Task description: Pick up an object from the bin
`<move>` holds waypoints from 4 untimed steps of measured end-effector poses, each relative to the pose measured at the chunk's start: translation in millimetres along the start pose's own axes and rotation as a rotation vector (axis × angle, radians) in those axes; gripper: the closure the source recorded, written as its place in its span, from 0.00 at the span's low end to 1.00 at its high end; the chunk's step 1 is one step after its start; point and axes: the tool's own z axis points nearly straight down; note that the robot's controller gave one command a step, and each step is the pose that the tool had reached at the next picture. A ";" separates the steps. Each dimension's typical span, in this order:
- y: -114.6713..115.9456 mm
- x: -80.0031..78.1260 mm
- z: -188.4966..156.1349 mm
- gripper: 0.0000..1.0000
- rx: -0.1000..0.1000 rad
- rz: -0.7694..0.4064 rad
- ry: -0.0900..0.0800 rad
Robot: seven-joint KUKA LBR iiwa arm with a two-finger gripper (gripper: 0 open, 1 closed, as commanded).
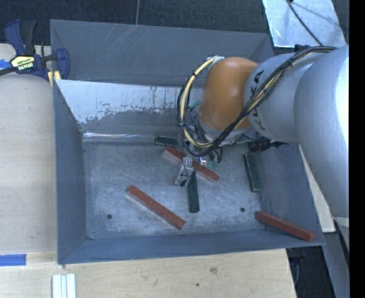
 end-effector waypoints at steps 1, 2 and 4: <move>1.7 -2.8 -8.1 1.00 -0.003 -0.001 -0.011; -37.5 5.4 -145.9 1.00 0.000 -0.063 -0.007; -42.2 19.1 -177.4 0.00 -0.001 0.004 -0.002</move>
Offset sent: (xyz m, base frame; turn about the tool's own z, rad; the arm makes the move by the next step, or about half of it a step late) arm 0.0000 0.0000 0.0000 0.0000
